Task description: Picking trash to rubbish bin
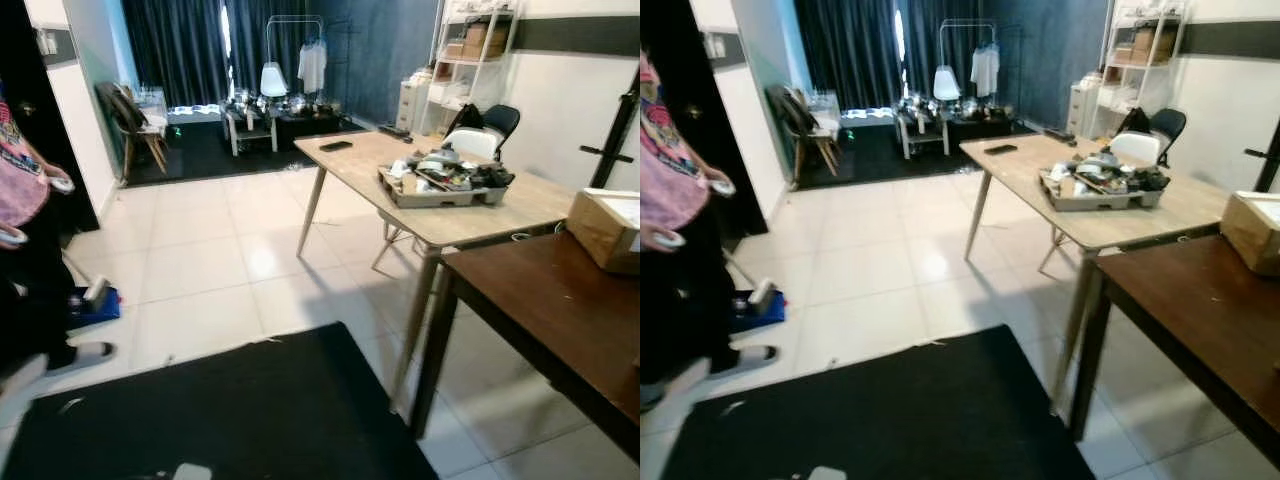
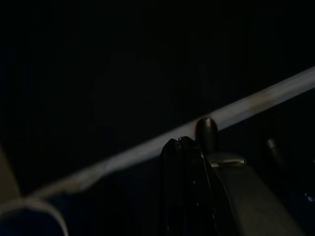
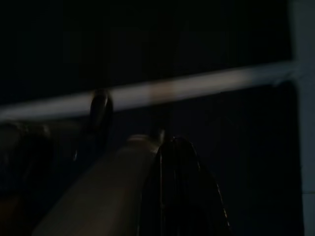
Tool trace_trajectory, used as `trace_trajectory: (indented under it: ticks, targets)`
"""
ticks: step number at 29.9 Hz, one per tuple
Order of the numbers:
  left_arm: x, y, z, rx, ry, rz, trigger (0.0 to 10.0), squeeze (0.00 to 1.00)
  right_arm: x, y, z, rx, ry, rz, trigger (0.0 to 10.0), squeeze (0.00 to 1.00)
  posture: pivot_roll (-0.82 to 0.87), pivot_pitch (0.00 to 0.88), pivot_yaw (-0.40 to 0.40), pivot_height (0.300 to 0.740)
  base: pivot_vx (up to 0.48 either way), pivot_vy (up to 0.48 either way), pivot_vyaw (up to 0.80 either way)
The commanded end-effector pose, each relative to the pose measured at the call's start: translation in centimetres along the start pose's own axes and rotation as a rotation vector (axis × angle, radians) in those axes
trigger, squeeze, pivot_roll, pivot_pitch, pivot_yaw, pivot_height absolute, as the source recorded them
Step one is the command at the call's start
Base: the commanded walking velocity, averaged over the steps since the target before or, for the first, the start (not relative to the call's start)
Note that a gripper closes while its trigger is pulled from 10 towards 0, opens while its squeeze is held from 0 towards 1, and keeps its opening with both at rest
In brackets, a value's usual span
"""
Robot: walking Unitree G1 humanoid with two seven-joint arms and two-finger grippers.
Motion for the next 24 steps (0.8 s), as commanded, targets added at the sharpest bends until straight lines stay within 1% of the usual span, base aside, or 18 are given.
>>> trace_trajectory:
  ticks: [1,9,10,12,20,24]
  targets:
    - [0.2,0.0,-0.1,0.004,-0.003,0.001,10.0,0.00,0.0,0.1,-0.9,0.022,-0.007,-0.002,10.0,0.00,-0.15,0.102,0.046,0.740,0.000,0.000,0.80]
    - [0.1,0.1,-0.3,0.006,0.004,-0.001,10.0,0.00,0.0,0.1,-1.2,0.028,-0.010,-0.003,10.0,0.00,-0.15,0.104,0.046,0.740,0.000,0.000,0.80]
    - [0.1,0.1,-0.3,0.005,0.006,-0.002,10.0,0.00,0.0,0.1,-1.1,0.021,-0.026,-0.005,10.0,0.00,-0.15,0.105,0.046,0.740,0.000,0.000,0.48]
    - [0.0,0.0,-0.2,0.004,0.006,-0.004,10.0,0.00,-0.2,0.1,-0.9,0.014,-0.063,-0.017,10.0,0.00,-0.15,0.106,0.047,0.740,0.000,0.000,0.00]
    - [0.1,0.0,0.3,-0.011,0.019,-0.006,10.0,0.00,-0.2,0.1,-0.6,0.005,-0.084,-0.023,10.0,0.00,-0.15,0.109,0.051,0.740,0.000,0.000,0.00]
    - [0.0,-0.1,0.6,-0.020,0.024,-0.011,10.0,0.00,-0.4,0.1,-0.1,-0.024,-0.085,-0.039,10.0,0.00,-0.15,0.106,0.050,0.740,0.000,0.000,0.00]
Point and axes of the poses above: a point about 5 cm out from each wrist's last joint towards the gripper, its own y axis pointing back from the gripper into the wrist, its own z axis along the axis of the wrist's last joint, x = y × z, the point moved 6 cm from there along -y, pointing out of the wrist towards the gripper, and after that the axes turned 15 degrees about -y, right-handed, at the moved point
